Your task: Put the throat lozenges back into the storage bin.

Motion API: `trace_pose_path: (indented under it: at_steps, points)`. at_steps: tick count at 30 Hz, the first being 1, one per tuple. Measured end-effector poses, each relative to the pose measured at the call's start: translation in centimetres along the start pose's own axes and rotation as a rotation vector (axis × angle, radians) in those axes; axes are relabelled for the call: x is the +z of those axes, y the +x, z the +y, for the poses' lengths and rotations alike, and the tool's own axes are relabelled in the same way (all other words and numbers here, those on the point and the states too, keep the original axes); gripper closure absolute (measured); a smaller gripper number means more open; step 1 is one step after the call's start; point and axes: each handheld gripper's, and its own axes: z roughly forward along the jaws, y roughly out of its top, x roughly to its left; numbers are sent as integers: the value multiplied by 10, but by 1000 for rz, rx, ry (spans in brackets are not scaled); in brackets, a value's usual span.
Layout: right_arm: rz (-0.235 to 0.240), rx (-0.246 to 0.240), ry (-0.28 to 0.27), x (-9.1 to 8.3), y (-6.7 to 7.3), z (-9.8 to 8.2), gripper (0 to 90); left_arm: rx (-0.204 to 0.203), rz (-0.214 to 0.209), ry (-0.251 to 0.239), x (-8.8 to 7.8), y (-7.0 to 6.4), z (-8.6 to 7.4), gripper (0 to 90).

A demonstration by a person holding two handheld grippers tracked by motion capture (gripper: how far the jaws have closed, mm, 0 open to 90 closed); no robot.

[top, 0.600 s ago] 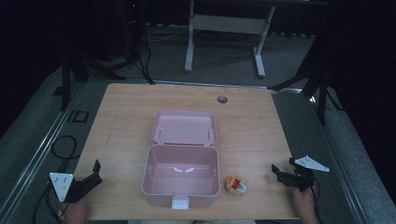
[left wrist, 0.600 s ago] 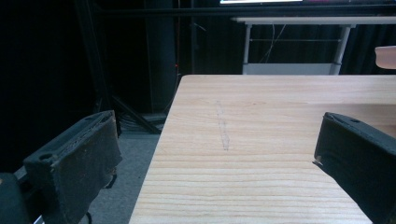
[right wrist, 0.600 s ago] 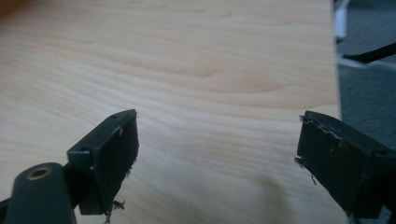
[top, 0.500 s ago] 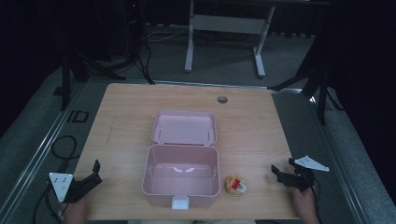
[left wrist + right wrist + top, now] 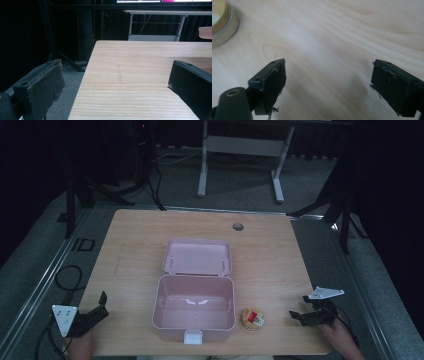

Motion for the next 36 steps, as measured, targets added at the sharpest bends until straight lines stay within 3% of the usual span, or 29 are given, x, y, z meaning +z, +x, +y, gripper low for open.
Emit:
trace_pose_path:
  at_steps: [6, 8, 9, 11, 13, 14, 16, 17, 22, 26, 27, 28, 32, 35, 36]
  points:
    - [45, -66, 88, -5, 4, 7, 124, 0, 0, 0, 0, 0, 0, 6]
    - [70, -120, 164, -7, 8, 12, 124, 0, -1, -1, 0, 0, 0, 6]
    - [70, -120, 164, -7, 8, 12, 124, 0, -1, -1, 0, 0, 0, 6]
    - [77, -181, 236, -9, 14, 16, 124, 0, -1, -2, 0, 0, 0, 6]
    - [85, -192, 254, -10, 15, 18, 124, 0, -2, -2, 0, 0, 0, 6]
    - [90, -212, 289, -12, 17, 22, 124, 1, -1, -2, 0, 0, 0, 6]
    - [90, -212, 289, -12, 17, 22, 124, 1, -2, -2, 0, 0, 0, 6]
    - [90, -250, 347, -15, 21, 27, 124, 1, -2, -2, 0, 0, 0, 6]
    - [73, -332, 461, -15, 28, 35, 125, -1, -4, -2, 0, 0, 0, 6]
    - [103, -379, 581, -13, 36, 43, 137, -1, -5, -3, 0, 0, 0, 6]
    - [103, -379, 581, -13, 36, 43, 137, -1, -5, -3, 0, 0, 0, 6]
    - [108, -394, 629, -12, 39, 46, 137, -1, -5, -3, 0, 0, 0, 6]
    - [119, -421, 697, -9, 46, 54, 137, -1, -7, -3, 0, 0, 0, 6]
    - [128, -438, 707, -7, 50, 56, 137, -5, -8, -5, 0, 1, 0, 6]
    - [135, -465, 720, -5, 55, 59, 137, -6, -8, -5, 0, 1, 0, 6]
